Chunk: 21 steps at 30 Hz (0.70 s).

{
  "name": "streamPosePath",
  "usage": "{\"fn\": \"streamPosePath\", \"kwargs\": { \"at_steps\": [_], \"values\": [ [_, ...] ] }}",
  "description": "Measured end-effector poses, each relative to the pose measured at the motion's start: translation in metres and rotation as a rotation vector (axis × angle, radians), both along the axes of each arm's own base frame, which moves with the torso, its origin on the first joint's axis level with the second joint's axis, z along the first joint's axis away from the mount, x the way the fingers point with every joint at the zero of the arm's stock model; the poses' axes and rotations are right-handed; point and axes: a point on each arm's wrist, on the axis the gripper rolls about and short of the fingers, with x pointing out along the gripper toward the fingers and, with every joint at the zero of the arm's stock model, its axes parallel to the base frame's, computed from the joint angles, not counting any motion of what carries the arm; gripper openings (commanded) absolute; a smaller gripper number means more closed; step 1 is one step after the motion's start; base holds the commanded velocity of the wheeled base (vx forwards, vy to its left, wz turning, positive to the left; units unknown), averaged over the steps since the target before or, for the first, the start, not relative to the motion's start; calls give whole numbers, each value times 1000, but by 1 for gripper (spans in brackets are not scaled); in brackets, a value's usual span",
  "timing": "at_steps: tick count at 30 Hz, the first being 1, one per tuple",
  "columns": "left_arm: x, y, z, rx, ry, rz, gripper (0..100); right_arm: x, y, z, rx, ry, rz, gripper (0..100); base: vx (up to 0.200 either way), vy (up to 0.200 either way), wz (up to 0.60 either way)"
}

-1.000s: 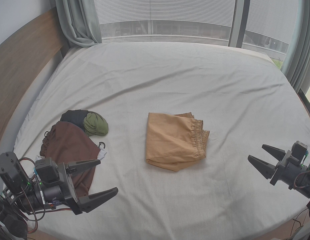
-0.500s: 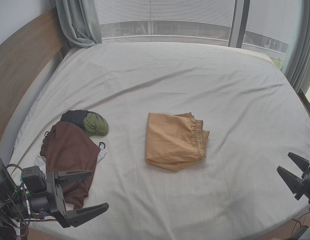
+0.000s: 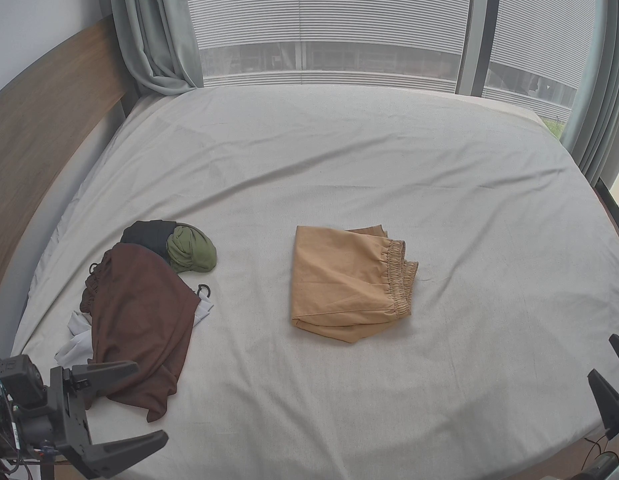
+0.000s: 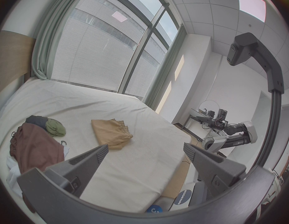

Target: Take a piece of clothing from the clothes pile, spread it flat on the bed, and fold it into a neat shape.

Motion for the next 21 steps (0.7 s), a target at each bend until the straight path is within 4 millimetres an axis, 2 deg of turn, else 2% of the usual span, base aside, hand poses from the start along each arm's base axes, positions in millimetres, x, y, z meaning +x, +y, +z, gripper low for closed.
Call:
{"fn": "streamPosePath", "kwargs": {
  "at_steps": [8,14,21],
  "values": [
    [-35,15,-6,-5,-1,69,100,-20,-1,-14,1,-25,-10,100,0,0,0],
    [-59,24,-20,-2,15,149,100,-33,-2,-36,-36,27,-53,100,0,0,0],
    [-81,28,-30,-13,-47,251,100,-38,-7,-41,-69,-4,-346,100,0,0,0]
  ]
}}
